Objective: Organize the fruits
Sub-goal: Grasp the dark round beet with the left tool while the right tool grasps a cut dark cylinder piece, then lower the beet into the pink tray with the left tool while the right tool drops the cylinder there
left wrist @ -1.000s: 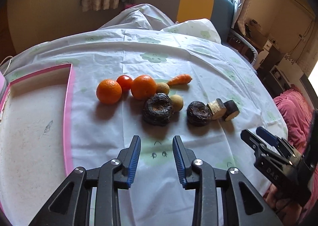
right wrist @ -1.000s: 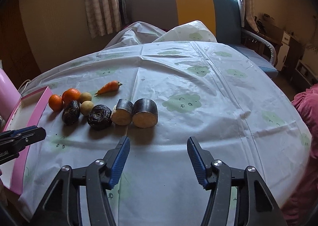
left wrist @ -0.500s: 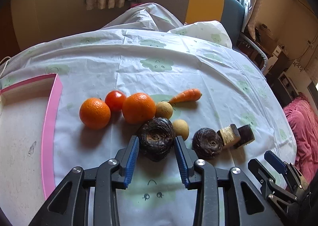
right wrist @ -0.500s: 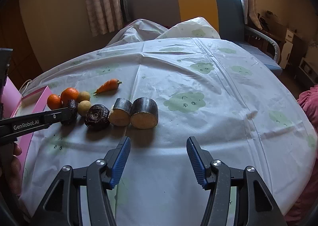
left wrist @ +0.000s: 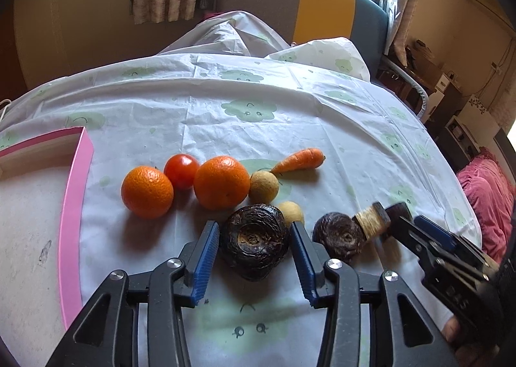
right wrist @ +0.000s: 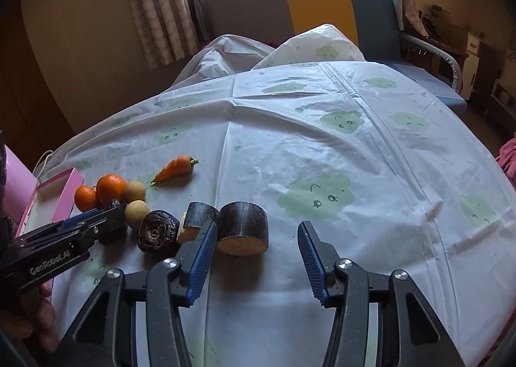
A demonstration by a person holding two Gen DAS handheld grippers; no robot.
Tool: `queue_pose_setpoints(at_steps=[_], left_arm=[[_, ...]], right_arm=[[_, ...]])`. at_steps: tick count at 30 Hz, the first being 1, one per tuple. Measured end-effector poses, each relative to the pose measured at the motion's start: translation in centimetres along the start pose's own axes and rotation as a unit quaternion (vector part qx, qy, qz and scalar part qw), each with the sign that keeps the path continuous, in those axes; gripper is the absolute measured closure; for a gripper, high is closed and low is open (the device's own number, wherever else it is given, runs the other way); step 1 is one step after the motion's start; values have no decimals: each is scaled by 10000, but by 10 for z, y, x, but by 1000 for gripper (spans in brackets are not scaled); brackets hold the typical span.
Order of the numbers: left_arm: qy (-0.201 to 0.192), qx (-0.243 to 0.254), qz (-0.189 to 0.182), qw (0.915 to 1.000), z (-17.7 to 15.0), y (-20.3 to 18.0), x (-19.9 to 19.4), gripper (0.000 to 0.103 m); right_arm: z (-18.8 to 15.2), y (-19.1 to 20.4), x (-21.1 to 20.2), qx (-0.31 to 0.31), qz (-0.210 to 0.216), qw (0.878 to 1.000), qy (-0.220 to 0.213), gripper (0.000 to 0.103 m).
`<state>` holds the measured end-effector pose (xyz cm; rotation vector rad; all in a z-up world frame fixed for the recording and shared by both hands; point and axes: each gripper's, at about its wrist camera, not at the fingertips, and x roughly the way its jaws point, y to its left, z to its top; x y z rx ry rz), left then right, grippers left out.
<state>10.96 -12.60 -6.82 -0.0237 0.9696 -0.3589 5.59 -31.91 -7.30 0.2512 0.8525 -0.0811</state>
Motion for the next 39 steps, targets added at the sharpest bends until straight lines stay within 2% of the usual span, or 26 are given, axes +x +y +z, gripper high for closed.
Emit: queue_pose_setpoints(at_steps=[3,8,12,16,22,26,30,34,39], left_arm=[[-6,62,62,10000,-8,0,-8,57],[-93,-21,49,9999,-17,7,-33,57],[-401,-90,89,9991,-18,23,-66,57],[-595,-355,470,9965,-20,56,-90,57],[-290,-1231,1287,9836,-37,125,-89,57],[-235,-1554,1513,9759,-51,148,-92,57],[-364,-1532,1598,9745,-59,148,-101,52],[-470,-1524,1509,9756,-62,148,-112,51],[-583,-1455,1502,9761,-65,145,-122,51]], right_arm=[[-1,0,7,21,21,9999,129,66],[-1,1,7,-56,6,9999,116,66],[2,2,10,-147,-63,9998,127,66],[5,4,12,-216,-143,9996,126,66],[4,6,7,-316,-252,9991,105,67],[-1,6,-3,-410,-320,9986,65,67],[-6,6,-16,-453,-345,9984,29,67],[-8,14,-30,-537,-270,9982,-58,67],[-9,46,-44,-822,211,9963,-99,67]])
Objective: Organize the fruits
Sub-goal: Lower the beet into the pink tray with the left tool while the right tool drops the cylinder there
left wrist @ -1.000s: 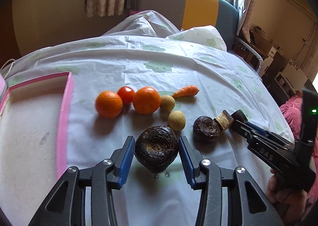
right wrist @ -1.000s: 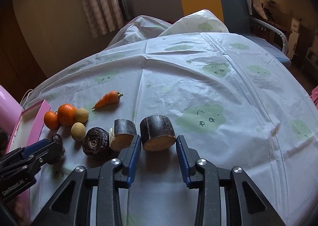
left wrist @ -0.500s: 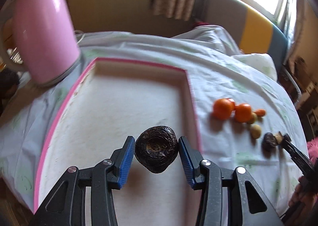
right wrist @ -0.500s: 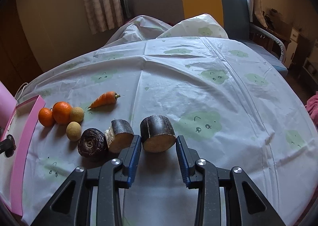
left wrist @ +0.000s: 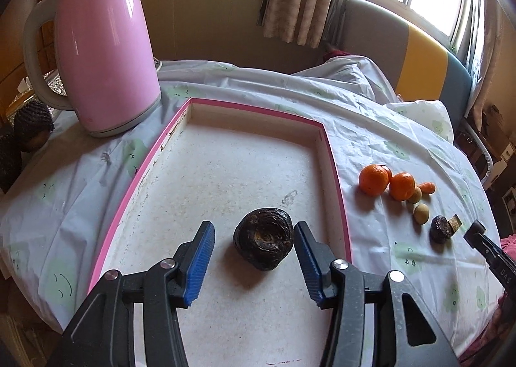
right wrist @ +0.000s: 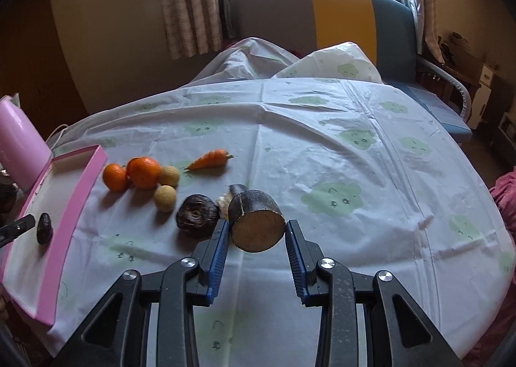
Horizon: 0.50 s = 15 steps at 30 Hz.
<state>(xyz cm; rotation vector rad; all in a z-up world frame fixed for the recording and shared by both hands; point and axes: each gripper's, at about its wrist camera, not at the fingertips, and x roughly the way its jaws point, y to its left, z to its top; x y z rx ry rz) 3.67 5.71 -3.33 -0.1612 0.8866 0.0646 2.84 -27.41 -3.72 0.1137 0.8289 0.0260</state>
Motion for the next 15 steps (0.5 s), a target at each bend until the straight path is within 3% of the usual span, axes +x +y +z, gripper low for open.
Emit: queue_pose_setpoints(at_steps=[6,12,15], left_arm=[[-98,-39,-10,9999,-2,7,-9,51],[-128,-160,-34,9998,-5,21,-14,51],[-177,-241,-19,9996,-5,29,-17,51]], right_arm=[[3,73,2,-664,972,9930,99,67],[5,146,12,-1192,1852,9746,395,67],[2,177,20,-1414,2099,9656,592,67]])
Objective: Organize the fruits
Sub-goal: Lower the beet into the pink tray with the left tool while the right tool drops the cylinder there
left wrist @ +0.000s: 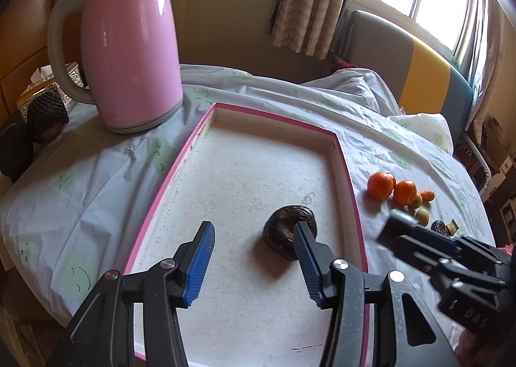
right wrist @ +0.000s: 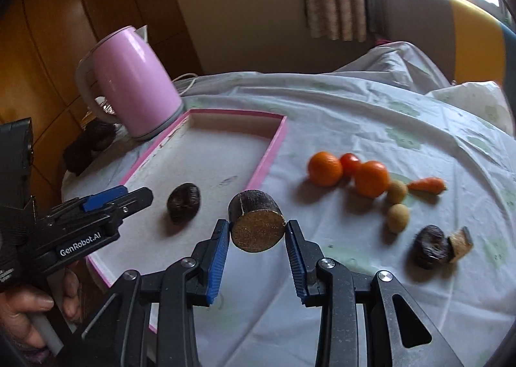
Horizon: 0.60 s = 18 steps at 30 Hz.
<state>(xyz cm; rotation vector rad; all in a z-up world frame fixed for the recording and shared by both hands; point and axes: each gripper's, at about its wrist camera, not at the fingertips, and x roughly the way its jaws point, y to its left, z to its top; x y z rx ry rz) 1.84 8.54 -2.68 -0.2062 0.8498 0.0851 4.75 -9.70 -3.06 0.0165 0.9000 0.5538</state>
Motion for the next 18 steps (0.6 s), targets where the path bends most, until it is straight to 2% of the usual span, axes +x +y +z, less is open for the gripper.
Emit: queue_pose_setpoints(at_steps=[9,11,13,18], left_arm=[[-23,-225,73,9997,0,22,-3,51],[-12,-237,53,9997,-1,22,-3,51],[-13,-253,21,9997,-2,21,-4,51],[-20,-80,-84,9999,-1,10,-5,51]], right_arm=[[13,32,45,-224,152,9987,433,66],[12,34,45,-267,84,9988,403,65],[10,31,40,-176,77,9992,359,57],[0,14,20,158,-154,9997,92,56]])
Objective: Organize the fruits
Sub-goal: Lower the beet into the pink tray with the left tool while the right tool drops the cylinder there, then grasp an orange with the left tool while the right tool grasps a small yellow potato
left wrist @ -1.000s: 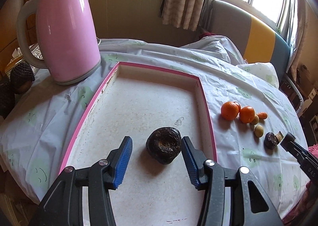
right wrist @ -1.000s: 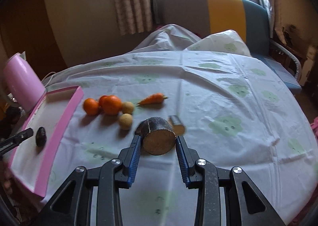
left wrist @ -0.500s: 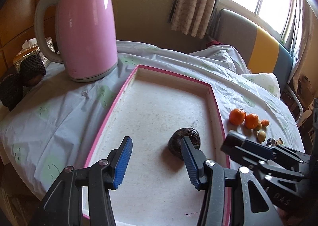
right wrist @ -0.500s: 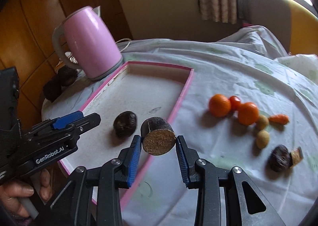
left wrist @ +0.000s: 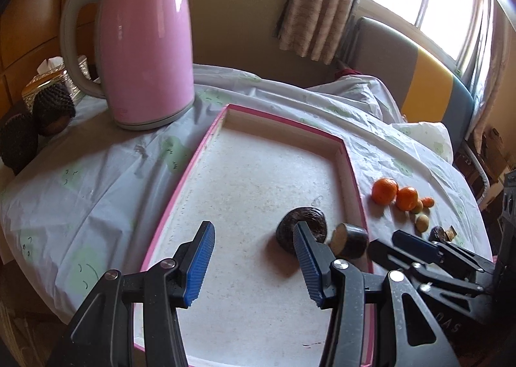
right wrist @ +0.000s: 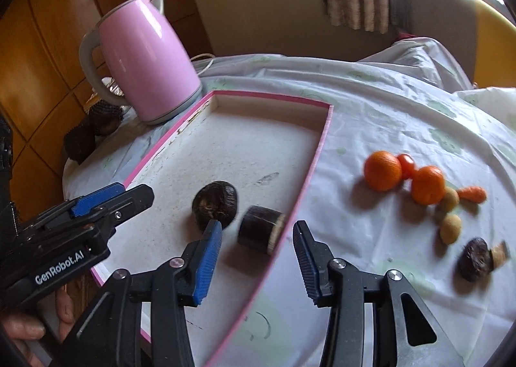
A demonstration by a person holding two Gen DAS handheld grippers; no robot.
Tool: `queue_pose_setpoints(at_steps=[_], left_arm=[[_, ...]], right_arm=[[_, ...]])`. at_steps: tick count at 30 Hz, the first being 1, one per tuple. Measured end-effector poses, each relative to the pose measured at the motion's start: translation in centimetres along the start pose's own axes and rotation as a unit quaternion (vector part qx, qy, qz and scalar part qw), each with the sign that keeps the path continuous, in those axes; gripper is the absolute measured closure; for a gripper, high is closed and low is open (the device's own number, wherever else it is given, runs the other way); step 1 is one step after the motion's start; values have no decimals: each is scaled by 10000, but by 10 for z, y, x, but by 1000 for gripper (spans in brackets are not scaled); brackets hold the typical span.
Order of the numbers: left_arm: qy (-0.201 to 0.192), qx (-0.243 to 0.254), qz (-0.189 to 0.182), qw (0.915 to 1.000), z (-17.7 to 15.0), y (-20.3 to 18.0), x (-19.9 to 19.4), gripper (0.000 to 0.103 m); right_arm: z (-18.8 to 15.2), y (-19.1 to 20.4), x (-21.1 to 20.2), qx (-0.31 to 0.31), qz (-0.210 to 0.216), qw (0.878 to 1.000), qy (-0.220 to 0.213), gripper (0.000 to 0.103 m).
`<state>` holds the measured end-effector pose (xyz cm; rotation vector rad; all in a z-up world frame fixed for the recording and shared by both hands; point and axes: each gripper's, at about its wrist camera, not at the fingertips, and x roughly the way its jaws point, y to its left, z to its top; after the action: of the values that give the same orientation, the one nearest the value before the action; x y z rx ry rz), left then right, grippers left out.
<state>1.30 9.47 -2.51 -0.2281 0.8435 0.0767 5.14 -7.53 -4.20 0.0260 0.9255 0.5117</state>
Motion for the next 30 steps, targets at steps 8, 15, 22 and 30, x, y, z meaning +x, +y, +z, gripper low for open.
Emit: queue_pose_setpoints(at_steps=[8,15,22,30], left_arm=[[2,392,-226,9990,-4,-28,-2,51],[-23,770,-514,9957,-3,-55,-2,51],[87,1094,-700,9915,-1,-88,7,51],[222,1303,-760,9883,-5,-109,18,51]], right_arm=[[-20,-46,-31,779,-570,9948,-332,48],[-33,-77,-43,1066,-898,9894,-399,48],[-41,-105,-50,1354,-1143,9832,-427,48],[-55,-145,-63,1770,-1497,9718,-435,49]])
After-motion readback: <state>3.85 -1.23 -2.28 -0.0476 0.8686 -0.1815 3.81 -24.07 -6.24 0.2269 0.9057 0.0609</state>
